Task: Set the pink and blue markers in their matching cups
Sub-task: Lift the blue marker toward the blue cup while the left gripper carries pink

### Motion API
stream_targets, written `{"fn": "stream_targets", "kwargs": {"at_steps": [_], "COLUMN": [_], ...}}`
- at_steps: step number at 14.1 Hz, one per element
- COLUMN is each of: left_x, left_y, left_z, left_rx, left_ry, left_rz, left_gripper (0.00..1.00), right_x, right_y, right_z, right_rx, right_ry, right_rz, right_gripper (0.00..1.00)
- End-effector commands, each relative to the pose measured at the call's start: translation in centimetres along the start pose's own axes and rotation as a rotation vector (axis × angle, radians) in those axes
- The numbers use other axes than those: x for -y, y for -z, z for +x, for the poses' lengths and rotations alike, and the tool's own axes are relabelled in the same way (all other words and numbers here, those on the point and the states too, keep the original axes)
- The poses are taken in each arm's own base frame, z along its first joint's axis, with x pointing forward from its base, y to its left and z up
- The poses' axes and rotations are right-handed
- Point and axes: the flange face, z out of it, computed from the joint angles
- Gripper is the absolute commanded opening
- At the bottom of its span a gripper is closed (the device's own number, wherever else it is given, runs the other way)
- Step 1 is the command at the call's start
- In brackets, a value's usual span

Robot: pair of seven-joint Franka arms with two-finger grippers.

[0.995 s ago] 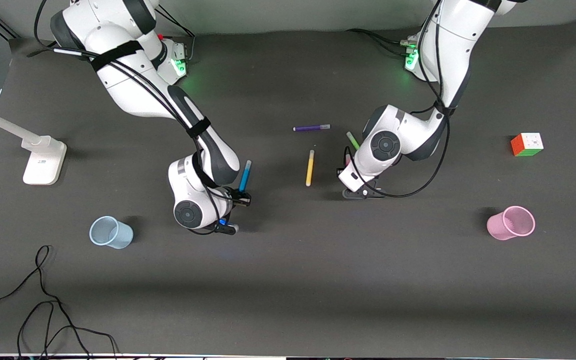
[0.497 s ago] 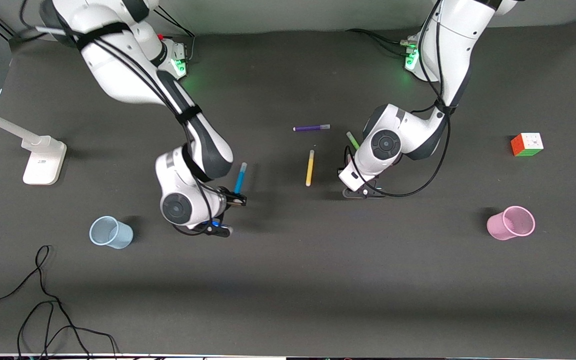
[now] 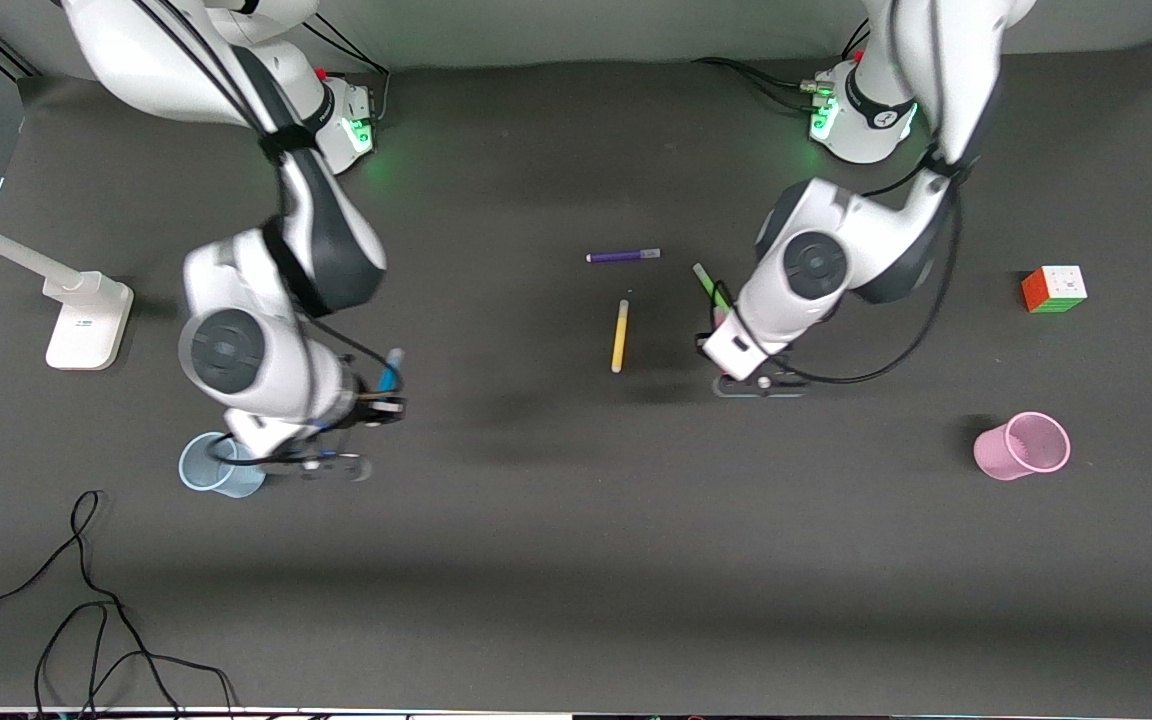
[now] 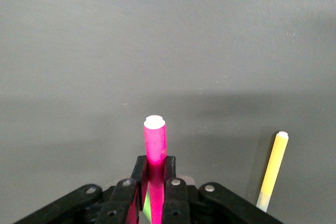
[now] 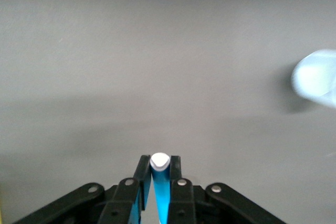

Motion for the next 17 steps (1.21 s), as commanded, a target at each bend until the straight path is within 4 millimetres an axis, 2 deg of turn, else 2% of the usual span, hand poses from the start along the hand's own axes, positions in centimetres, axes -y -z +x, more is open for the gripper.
{"fn": "stream_targets", "kwargs": {"at_steps": [1, 3, 4, 6, 8, 10, 12, 15, 17], "left_x": [3.7, 7.1, 9.9, 16.2, 22.4, 25.7, 28.1, 31.0, 32.0], "left_y": [6.6, 9.5, 10.6, 11.3, 11.8, 11.2, 9.7, 6.3, 5.1], "left_z": [2.0, 3.8, 5.0, 7.0, 8.8, 9.6, 10.6, 11.4, 12.2], "left_rx": [0.007, 0.032, 0.036, 0.038, 0.019, 0.029, 0.060, 0.124, 0.132], "left_ry": [-0.066, -0.150, -0.185, -0.292, -0.439, -0.549, -0.654, -0.726, -0.830], "left_rz": [0.145, 0.199, 0.194, 0.179, 0.203, 0.275, 0.363, 0.409, 0.463], "left_gripper": [0.00, 0.00, 0.00, 0.00, 0.00, 0.00, 0.00, 0.00, 0.00], "right_x": [-3.6, -5.2, -6.1, -9.2, -11.7, -13.8, -16.0, -17.5, -17.8], "right_y": [3.4, 6.0, 6.8, 7.6, 7.3, 6.0, 4.2, 0.9, -1.3], "right_z": [0.1, 0.3, 0.5, 1.3, 1.8, 2.3, 2.5, 1.4, 0.2], "right_rx": [-0.080, -0.169, -0.201, -0.261, -0.316, -0.368, -0.450, -0.561, -0.618], "right_ry": [0.109, 0.172, 0.207, 0.273, 0.340, 0.389, 0.444, 0.446, 0.452], "right_rz": [-0.080, -0.148, -0.171, -0.187, -0.201, -0.216, -0.226, -0.210, -0.196], "right_gripper": [0.00, 0.00, 0.00, 0.00, 0.00, 0.00, 0.00, 0.00, 0.00]}}
